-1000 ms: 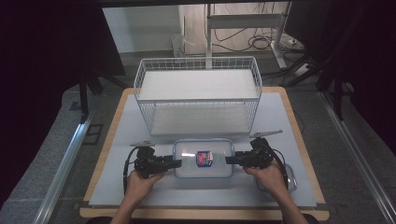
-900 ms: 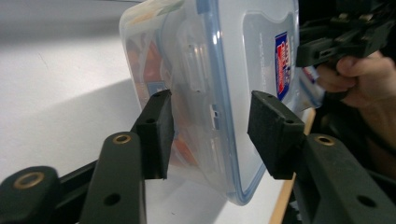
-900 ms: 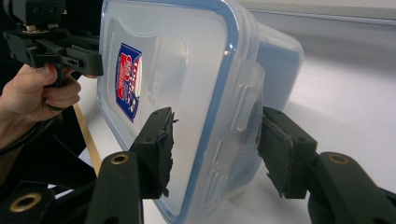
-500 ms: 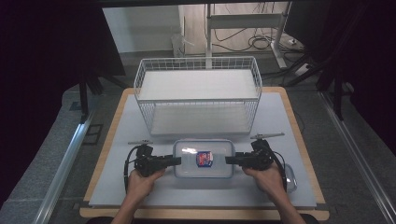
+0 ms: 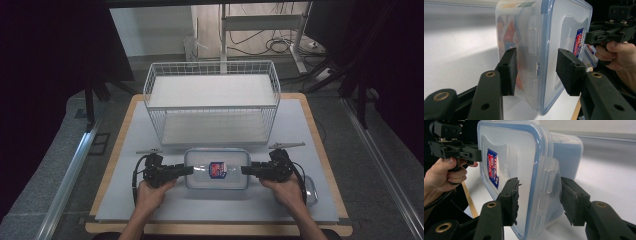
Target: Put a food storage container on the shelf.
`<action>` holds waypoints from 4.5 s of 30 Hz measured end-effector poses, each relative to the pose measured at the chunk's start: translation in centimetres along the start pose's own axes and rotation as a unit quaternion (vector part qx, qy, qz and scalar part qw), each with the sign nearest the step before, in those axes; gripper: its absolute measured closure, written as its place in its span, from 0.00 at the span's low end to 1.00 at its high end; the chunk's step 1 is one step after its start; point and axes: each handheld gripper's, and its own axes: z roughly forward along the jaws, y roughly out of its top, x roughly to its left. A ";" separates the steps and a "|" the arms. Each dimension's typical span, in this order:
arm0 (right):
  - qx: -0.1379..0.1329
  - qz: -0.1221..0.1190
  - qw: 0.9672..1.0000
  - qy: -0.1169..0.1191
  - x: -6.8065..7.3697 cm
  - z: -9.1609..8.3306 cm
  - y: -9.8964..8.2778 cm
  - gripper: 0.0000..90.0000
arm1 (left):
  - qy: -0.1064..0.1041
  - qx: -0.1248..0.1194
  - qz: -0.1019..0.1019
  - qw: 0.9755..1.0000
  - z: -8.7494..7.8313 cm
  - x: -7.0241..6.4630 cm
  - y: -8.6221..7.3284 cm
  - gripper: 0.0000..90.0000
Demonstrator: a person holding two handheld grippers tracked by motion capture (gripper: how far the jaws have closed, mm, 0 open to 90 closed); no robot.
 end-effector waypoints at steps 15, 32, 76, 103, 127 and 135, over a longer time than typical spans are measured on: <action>0.026 0.026 0.999 -0.003 -0.9 0.7 0.3 0.47 | -0.006 0.004 -0.012 1.000 0.2 0.5 0.1 0.59; -0.006 0.035 0.999 0.020 -0.9 0.1 0.4 0.57 | -0.002 0.004 -0.009 1.000 0.2 0.2 0.2 0.59; -0.088 -0.029 0.995 0.042 5.1 -4.6 13.7 0.57 | 0.013 -0.058 0.073 0.996 -7.7 -6.8 15.2 0.60; -0.089 -0.016 0.996 0.018 3.6 -4.6 21.9 0.55 | 0.009 -0.067 0.039 0.997 -6.7 -5.2 22.6 0.60; -0.090 0.015 0.996 0.014 1.2 -3.2 23.2 0.54 | 0.049 -0.047 0.042 0.997 -4.9 -4.2 23.9 0.56; -0.106 0.019 0.994 0.015 0.8 -2.8 23.4 0.53 | 0.052 -0.047 0.044 0.997 -4.8 -3.9 24.1 0.55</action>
